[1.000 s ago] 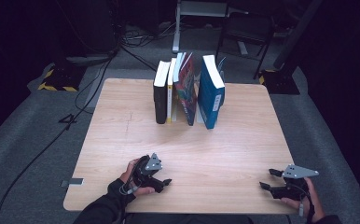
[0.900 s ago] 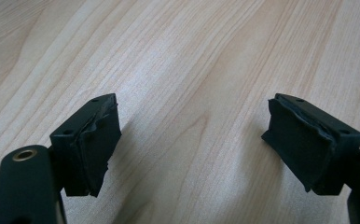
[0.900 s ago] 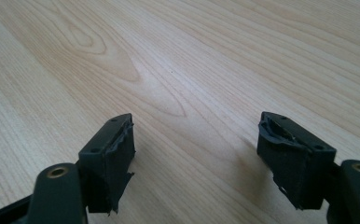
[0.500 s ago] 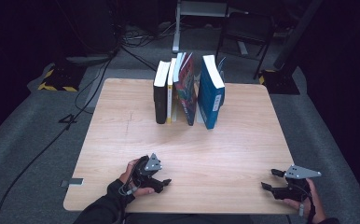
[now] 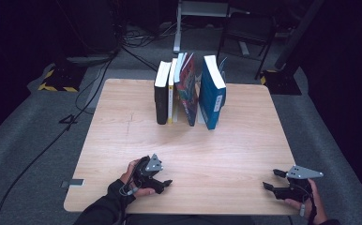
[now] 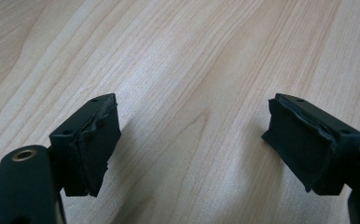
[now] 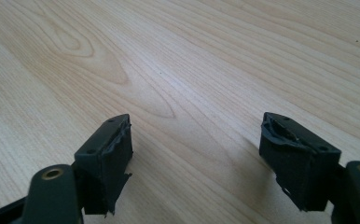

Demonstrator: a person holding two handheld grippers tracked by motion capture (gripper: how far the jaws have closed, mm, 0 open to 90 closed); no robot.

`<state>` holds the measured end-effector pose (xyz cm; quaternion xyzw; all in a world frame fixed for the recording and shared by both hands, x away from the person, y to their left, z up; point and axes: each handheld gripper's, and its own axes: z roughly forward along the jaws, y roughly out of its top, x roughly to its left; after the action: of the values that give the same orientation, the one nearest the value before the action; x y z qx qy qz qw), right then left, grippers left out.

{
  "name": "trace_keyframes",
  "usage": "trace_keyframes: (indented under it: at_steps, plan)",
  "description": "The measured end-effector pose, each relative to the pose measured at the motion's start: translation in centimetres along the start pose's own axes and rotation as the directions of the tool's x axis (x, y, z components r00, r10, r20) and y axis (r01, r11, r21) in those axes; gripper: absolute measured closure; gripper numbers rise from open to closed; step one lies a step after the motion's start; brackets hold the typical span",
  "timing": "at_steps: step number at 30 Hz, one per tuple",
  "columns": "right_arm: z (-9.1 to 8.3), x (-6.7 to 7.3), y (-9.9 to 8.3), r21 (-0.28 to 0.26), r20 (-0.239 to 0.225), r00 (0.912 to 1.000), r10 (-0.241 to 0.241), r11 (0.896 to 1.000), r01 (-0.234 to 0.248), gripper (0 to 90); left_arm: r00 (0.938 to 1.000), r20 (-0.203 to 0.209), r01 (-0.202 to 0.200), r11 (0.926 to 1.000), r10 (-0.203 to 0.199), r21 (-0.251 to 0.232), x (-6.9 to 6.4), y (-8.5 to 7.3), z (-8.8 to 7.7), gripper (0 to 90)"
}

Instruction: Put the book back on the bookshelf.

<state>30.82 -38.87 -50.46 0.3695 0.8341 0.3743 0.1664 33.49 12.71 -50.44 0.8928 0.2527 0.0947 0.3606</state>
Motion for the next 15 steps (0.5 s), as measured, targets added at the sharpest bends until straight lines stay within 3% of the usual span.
trace_keyframes:
  at_steps: [15]
  plan:
    - [0.00,-0.01,0.00,0.000,0.000,1.0000,0.000,1.000,0.000,25.3,1.0000,0.009,-0.004,1.0000,0.004,0.001,0.10,0.07,0.07,16.8]
